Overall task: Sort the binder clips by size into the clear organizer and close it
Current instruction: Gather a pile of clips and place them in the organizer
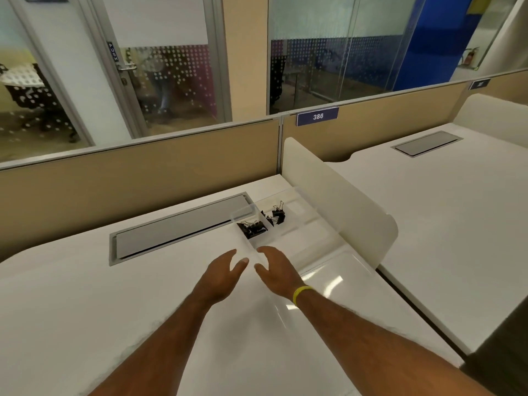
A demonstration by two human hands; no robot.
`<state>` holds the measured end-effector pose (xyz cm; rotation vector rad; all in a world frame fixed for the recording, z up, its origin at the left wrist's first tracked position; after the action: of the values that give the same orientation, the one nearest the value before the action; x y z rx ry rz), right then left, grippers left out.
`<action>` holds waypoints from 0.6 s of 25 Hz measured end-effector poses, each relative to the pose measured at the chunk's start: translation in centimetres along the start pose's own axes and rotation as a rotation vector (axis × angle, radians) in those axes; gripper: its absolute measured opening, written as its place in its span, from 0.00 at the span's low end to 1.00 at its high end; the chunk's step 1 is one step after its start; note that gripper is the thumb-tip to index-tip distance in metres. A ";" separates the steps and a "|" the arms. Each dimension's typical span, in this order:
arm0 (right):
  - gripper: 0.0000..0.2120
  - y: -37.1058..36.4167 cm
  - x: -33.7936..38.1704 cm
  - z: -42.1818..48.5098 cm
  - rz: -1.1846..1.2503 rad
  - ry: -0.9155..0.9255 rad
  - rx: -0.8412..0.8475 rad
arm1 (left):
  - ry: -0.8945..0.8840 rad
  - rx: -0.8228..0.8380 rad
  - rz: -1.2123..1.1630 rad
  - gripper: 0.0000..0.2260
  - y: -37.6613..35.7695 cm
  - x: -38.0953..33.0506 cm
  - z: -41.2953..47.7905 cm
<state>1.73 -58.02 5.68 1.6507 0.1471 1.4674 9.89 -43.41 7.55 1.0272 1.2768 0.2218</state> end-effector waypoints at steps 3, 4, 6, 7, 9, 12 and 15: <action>0.24 -1.9 1.9 -3.1 -0.032 0.075 0.022 | -0.098 -0.051 0.218 0.31 2.1 3.2 -3.1; 0.24 -2.7 2.6 -4.1 -0.048 0.101 0.025 | -0.114 -0.058 0.286 0.31 2.8 4.4 -4.3; 0.26 -4.5 4.4 -6.4 -0.086 0.152 0.035 | -0.115 -0.057 0.386 0.33 4.5 6.9 -7.0; 0.27 -5.4 5.2 -7.4 -0.105 0.170 0.038 | -0.116 -0.050 0.422 0.34 5.4 8.1 -8.2; 0.29 -7.3 6.6 -9.4 -0.156 0.200 0.056 | -0.119 -0.036 0.472 0.40 7.1 10.6 -10.6; 0.34 -10.6 8.9 -12.5 -0.249 0.277 0.105 | -0.119 -0.044 0.492 0.49 9.4 14.6 -14.2; 0.37 -13.9 11.2 -15.5 -0.310 0.309 0.146 | -0.107 -0.058 0.522 0.46 11.4 18.8 -17.7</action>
<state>-1.80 -34.80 3.08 1.4258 0.6651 1.4860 5.36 -15.74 4.19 1.2913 0.8818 0.5902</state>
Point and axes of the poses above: each hand's wrist, its own z-axis towards the middle knuckle, its own y-axis out of the back of the hand, x = y × z, the point moved 2 cm from there along z, towards the middle knuckle, and after that the axes turned 12 degrees about -x, right-handed, at the moved point
